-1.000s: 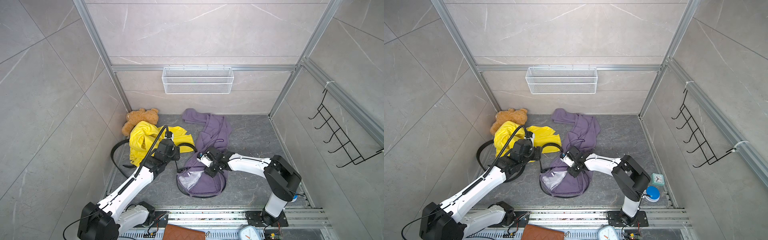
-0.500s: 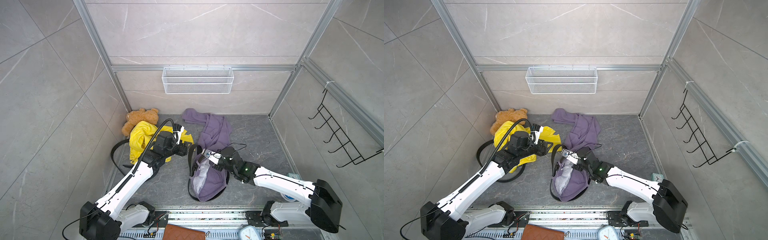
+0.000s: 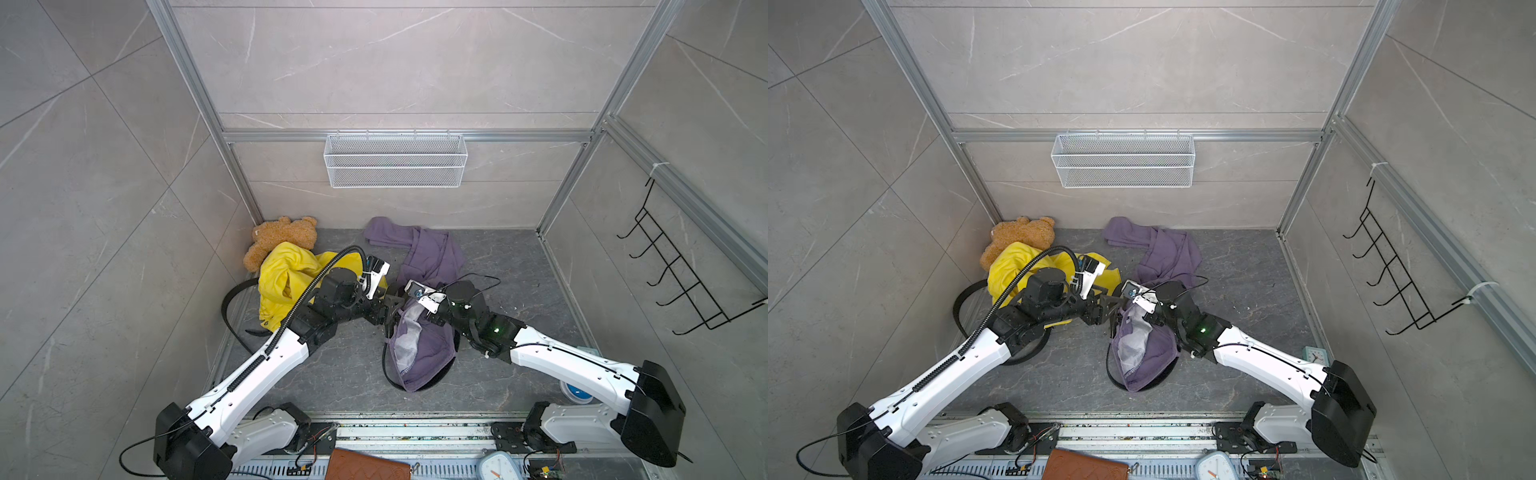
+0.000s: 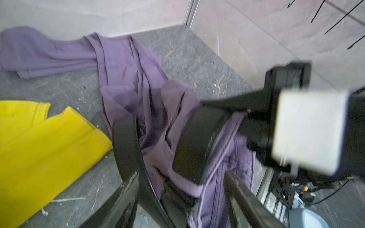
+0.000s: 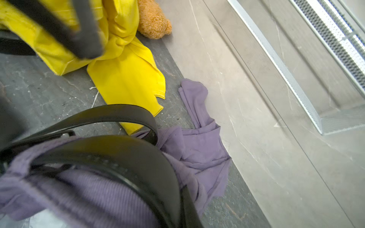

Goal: Remove the belt from the trousers

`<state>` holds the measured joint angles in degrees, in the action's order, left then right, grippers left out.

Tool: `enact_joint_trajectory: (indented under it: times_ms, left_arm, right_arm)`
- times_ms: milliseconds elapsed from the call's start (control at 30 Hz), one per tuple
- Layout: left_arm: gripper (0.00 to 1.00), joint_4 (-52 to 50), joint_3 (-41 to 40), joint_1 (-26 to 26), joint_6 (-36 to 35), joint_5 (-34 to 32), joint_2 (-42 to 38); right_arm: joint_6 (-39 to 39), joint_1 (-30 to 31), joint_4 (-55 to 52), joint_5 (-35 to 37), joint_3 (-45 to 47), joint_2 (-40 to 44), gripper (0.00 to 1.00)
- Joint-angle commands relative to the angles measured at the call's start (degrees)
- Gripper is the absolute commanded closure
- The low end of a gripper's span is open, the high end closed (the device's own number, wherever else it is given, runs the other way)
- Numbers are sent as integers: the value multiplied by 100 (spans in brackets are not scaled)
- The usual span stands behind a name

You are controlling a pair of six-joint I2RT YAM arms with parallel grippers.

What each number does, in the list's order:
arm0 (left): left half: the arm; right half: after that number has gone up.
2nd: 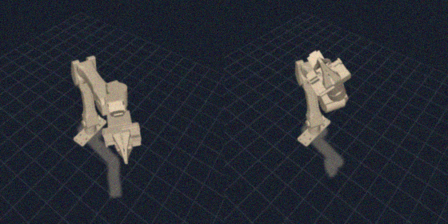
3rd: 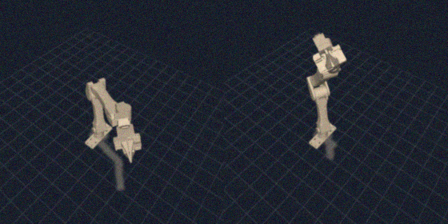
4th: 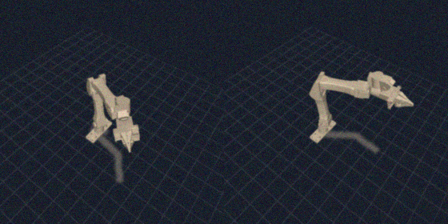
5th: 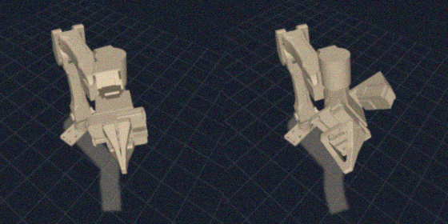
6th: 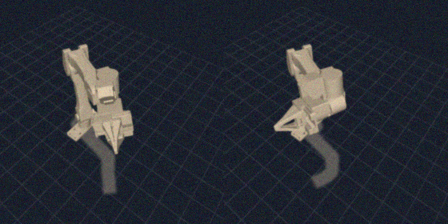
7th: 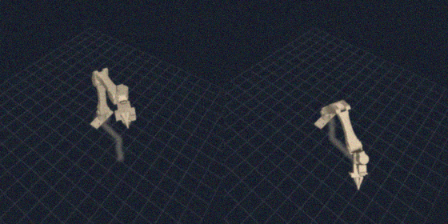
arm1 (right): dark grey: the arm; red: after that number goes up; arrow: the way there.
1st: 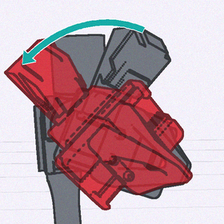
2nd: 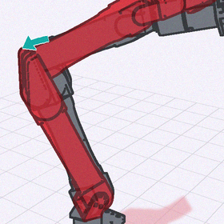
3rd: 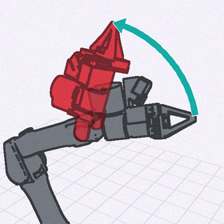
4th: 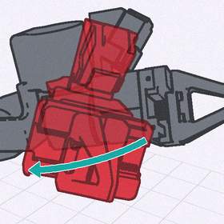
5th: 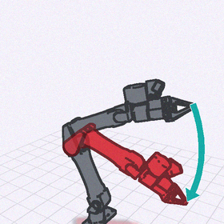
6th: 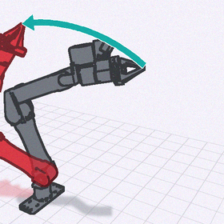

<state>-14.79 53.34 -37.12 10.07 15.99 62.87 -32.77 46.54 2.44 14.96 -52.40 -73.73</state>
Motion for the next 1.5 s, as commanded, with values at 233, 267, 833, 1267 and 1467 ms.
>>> enact_joint_trajectory:
  times_ms: [233,267,833,1267,1467]
  left_arm:
    - [46,312,-290,-341,114,-777,-441]
    - [48,303,-276,-406,84,-881,-410]
    - [59,362,-47,-986,-78,-1766,52]
    - [66,387,159,-1400,-201,-2375,542]
    - [65,355,157,-1526,-308,-2530,559]
  right_arm:
    - [745,-321,4,-398,-373,344,100]
    - [765,-331,-36,-440,-414,346,100]
    - [1106,-386,-480,-782,-765,293,100]
    - [1305,-383,-663,-1014,-925,377,100]
    - [1376,-383,-756,-1051,-968,362,100]
